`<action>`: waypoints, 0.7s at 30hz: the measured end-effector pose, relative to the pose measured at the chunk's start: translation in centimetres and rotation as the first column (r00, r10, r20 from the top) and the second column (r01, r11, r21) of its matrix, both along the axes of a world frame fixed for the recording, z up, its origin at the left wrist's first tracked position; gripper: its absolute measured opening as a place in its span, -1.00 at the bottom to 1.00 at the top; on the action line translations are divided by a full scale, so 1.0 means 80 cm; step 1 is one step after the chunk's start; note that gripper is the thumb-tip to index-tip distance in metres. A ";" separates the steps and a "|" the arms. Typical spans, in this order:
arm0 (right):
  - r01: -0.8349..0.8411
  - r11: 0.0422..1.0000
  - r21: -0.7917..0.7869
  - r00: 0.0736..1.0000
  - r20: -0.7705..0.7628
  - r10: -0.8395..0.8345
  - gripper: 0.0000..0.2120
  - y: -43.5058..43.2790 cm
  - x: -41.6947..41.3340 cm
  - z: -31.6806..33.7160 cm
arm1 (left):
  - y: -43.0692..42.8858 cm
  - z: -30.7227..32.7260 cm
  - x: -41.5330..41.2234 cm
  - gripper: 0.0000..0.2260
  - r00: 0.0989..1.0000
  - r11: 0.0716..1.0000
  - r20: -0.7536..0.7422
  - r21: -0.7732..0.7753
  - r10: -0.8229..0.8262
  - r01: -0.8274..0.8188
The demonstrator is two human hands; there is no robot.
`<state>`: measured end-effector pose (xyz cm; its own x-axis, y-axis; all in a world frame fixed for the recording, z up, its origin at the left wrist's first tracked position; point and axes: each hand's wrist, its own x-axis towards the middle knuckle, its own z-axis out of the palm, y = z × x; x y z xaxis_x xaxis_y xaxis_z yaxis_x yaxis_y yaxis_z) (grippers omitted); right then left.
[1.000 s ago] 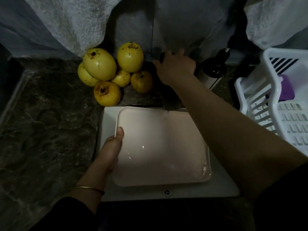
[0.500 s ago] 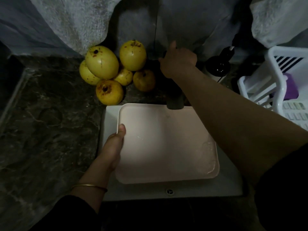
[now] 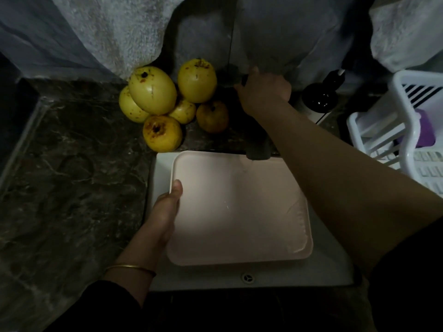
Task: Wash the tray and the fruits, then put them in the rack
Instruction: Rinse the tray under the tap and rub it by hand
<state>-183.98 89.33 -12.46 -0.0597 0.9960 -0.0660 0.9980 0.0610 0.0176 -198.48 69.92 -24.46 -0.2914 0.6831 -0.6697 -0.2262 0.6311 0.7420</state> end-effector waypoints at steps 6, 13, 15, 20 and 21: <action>0.006 1.000 -0.009 0.999 -0.043 -0.007 -0.50 0.000 0.001 -0.005 | 0.000 0.000 -0.003 -0.70 1.000 1.000 0.004 -0.004 -0.005 0.005; 0.011 1.000 -0.010 0.998 -0.057 -0.011 -0.54 0.000 0.001 -0.001 | 0.002 0.000 -0.004 -0.68 1.000 1.000 0.003 -0.017 -0.019 0.019; 0.017 1.000 -0.004 0.997 -0.076 -0.017 -0.55 0.000 0.001 0.000 | 0.002 0.001 -0.003 -0.67 0.999 0.999 0.007 -0.025 -0.033 0.033; 0.012 1.000 0.006 0.997 -0.077 -0.012 -0.59 0.002 0.001 0.000 | 0.006 0.004 -0.005 -0.60 1.000 0.998 0.014 -0.062 -0.022 0.023; 0.011 1.000 0.010 0.997 -0.074 -0.010 -0.59 0.003 0.000 0.001 | 0.006 0.003 -0.006 -0.59 1.000 0.998 0.014 -0.065 -0.018 0.019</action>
<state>-183.95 89.53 -12.37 -0.0536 0.9973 -0.0510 0.9972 0.0508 -0.0558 -198.93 70.41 -24.20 -0.2701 0.6429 -0.7167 -0.2235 0.6822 0.6962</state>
